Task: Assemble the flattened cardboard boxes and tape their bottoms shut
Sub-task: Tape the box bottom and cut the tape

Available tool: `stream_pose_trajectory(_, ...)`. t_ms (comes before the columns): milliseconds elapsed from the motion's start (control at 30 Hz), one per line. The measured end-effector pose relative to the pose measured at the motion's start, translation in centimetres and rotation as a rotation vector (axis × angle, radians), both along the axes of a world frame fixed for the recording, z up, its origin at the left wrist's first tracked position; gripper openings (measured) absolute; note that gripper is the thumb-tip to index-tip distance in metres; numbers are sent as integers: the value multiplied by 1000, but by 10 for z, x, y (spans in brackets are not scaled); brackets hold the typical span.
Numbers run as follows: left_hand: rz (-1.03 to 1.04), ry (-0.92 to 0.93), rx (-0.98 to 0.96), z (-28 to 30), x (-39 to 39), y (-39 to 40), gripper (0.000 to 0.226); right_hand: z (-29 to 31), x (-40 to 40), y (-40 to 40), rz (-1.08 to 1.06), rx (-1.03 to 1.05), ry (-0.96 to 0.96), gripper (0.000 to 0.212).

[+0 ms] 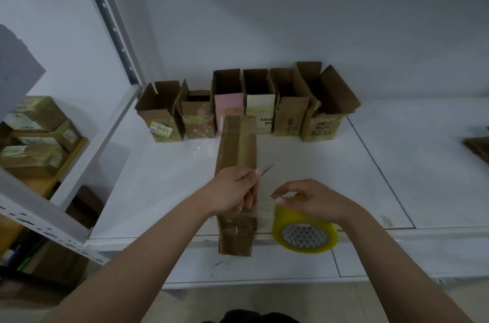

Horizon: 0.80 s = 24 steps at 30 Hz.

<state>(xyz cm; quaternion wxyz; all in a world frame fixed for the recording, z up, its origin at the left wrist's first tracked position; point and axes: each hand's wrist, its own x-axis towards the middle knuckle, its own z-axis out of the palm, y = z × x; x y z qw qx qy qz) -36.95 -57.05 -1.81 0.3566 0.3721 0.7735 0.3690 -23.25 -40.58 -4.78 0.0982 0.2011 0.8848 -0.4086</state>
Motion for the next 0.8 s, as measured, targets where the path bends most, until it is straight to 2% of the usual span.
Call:
stream_pose_trajectory(100,-132,3,-77,10,-1,-2,44,2,8,-1,-22,-188,31,25)
stream_pose_trajectory(233,-300,196,-216,26,0,1,44,-2,7,-3,-134,9,42,19)
stream_pose_trajectory(467,-443,408,-466,32,7,14,48,24,8,-21,-145,300,-42,27)
stream_pose_trajectory(667,-436,536,-548,26,19,27,39,26,7,-31,-185,383,-64,28)
stream_pose_trajectory(800,-432,571,-570,21,19,29,39,27,10,-29,-248,311,-91,26)
